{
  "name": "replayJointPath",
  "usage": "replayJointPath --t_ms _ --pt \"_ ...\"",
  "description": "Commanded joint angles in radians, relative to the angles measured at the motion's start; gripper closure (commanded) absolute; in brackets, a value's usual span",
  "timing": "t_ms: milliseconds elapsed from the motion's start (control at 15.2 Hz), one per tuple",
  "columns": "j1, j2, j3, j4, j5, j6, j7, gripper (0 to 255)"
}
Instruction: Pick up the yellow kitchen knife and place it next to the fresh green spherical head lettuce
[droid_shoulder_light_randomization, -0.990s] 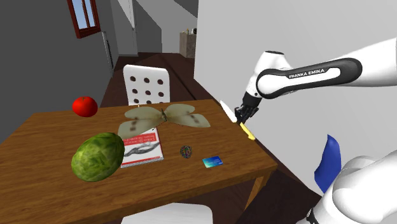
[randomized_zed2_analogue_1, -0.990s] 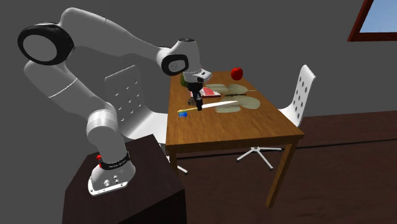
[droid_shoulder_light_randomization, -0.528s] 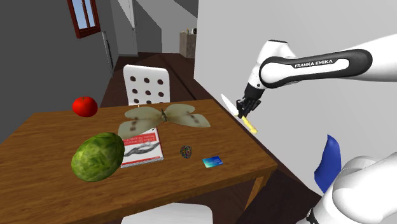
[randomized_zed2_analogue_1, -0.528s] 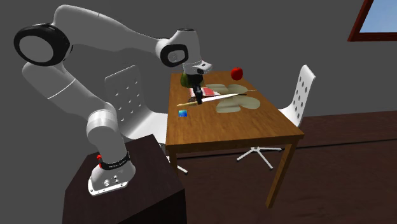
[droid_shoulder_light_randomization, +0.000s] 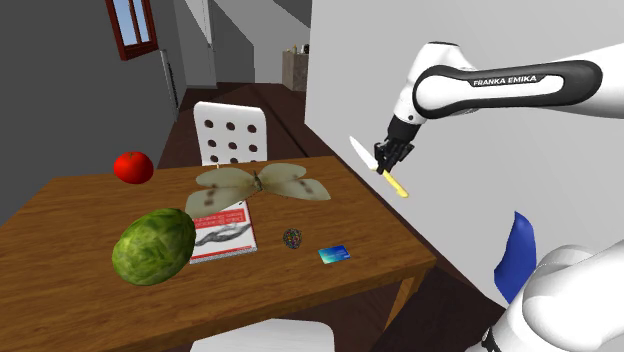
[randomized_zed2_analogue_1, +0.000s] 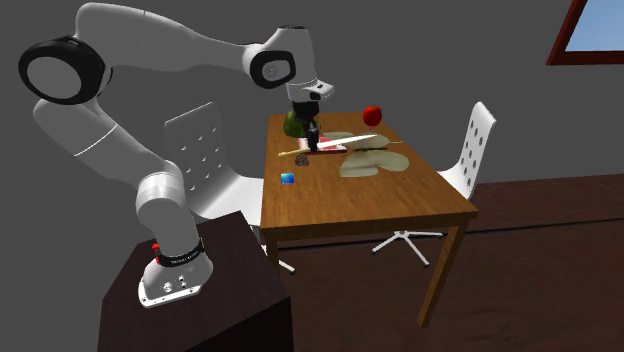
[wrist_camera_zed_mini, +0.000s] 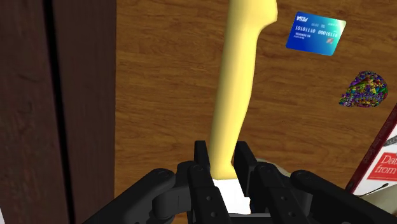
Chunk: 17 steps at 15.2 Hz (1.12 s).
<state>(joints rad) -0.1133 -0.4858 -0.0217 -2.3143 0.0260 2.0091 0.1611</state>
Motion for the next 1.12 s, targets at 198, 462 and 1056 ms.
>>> replayJointPath --t_ms 198,462,1056 --pt "0.009 0.004 0.02 0.048 0.004 -0.043 0.027 255" --pt "0.041 0.027 0.097 0.068 0.021 -0.037 0.126 255" --pt "0.103 0.142 0.266 0.18 0.028 -0.029 0.353 255"
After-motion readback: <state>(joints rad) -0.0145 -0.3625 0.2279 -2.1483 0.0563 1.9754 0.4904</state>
